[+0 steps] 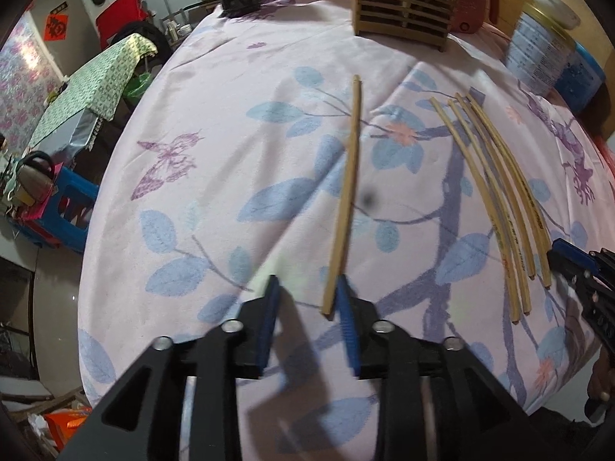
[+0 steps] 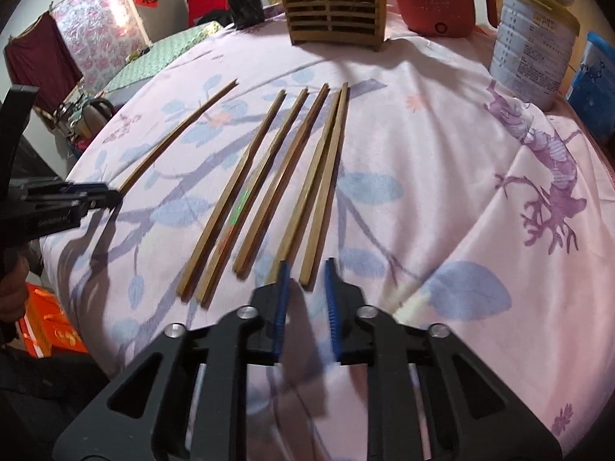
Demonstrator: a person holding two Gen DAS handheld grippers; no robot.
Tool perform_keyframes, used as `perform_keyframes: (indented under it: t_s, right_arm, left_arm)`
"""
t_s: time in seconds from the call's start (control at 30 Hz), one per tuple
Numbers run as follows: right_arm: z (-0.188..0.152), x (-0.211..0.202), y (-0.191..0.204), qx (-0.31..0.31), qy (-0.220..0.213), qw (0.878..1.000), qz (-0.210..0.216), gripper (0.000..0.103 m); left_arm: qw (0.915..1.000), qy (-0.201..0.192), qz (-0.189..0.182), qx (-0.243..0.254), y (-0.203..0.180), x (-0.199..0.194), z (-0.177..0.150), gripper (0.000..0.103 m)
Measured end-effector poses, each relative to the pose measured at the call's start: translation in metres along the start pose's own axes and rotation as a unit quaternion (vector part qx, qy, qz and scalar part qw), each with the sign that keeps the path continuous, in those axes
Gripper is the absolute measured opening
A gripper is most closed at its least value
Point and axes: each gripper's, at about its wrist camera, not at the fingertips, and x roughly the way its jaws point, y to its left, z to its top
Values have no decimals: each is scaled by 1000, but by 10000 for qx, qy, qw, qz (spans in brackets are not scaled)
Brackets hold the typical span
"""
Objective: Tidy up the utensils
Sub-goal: 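Close the left tool on one chopstick while the right tool grasps another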
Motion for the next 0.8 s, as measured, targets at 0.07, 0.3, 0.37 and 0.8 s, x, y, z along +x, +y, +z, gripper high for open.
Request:
perform_keyframes:
  t_s: [0.07, 0.3, 0.37, 0.8]
  right_arm:
    - [2, 0, -11, 316, 6, 9995, 17, 6]
    - [-5, -6, -21, 526, -13, 9986, -32, 7]
    - [-6, -6, -21, 505, -14, 9987, -23, 8]
    - [-7, -7, -22, 407, -66, 9991, 33, 8]
  left_arm:
    - [10000, 5, -30, -63, 3, 0, 1, 36]
    - [9998, -36, -113, -133, 5, 1, 3, 34]
    - [9997, -58, -146, -165, 6, 1, 3, 34]
    - [9996, -114, -244, -105, -1, 0, 1, 33]
